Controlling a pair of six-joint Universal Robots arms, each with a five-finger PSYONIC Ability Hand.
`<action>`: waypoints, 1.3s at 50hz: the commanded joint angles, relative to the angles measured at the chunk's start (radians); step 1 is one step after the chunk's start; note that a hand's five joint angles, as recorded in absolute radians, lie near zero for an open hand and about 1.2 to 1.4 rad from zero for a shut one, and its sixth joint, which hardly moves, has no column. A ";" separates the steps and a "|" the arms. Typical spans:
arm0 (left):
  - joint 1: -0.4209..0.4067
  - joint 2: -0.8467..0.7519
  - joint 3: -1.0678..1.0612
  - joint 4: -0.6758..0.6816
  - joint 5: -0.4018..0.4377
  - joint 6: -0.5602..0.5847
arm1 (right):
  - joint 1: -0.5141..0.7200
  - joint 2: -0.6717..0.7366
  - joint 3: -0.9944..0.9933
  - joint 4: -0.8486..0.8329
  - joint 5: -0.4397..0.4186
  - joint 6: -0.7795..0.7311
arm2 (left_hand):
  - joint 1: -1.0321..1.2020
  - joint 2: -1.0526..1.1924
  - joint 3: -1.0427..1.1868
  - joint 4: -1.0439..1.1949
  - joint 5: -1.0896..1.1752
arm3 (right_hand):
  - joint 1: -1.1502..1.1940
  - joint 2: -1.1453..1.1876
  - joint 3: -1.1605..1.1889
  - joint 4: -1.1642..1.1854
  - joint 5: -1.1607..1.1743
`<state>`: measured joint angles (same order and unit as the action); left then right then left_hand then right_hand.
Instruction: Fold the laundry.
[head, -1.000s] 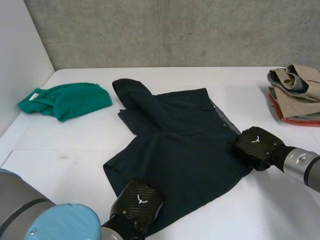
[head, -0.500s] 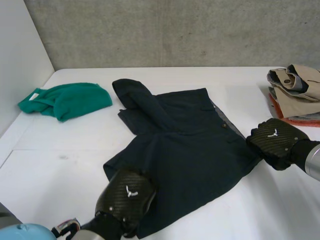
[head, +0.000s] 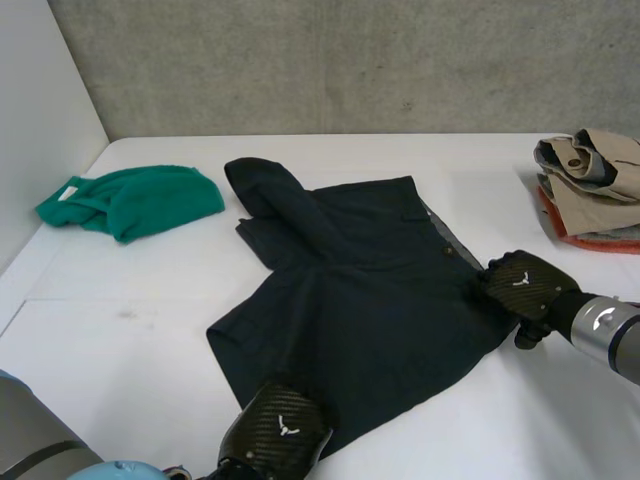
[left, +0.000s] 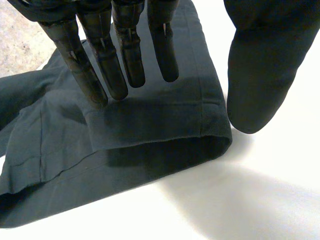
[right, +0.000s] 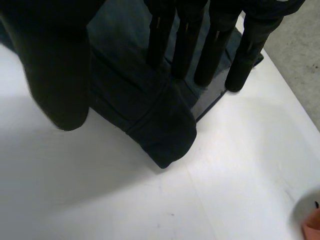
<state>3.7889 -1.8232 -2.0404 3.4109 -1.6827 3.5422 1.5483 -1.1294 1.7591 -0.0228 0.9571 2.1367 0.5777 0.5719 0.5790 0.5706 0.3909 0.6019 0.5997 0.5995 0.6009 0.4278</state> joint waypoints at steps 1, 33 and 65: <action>0.000 -0.030 0.008 0.022 0.000 0.017 | 0.007 0.056 -0.032 -0.078 0.003 0.022 | 0.062 0.067 0.060 0.069 0.074 | 0.794 0.797 0.797 0.795 0.794; 0.012 -0.122 0.031 0.136 -0.012 0.095 | 0.006 0.046 -0.004 -0.108 0.015 0.124 | 0.818 0.824 0.817 0.825 0.831 | 0.794 0.797 0.797 0.795 0.794; 0.120 0.277 0.054 -0.162 -0.014 -0.008 | -0.062 -0.348 -0.001 0.675 0.069 -0.156 | 0.819 0.824 0.817 0.826 0.831 | 0.794 0.797 0.797 0.795 0.794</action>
<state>3.8455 -1.4511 -2.0280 3.1137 -1.7200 3.5401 1.4206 -1.5969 1.8369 0.7938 1.0448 1.8046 1.1156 1.1940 1.1858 1.2000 0.9587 1.0715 1.1677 1.1849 1.1973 1.0129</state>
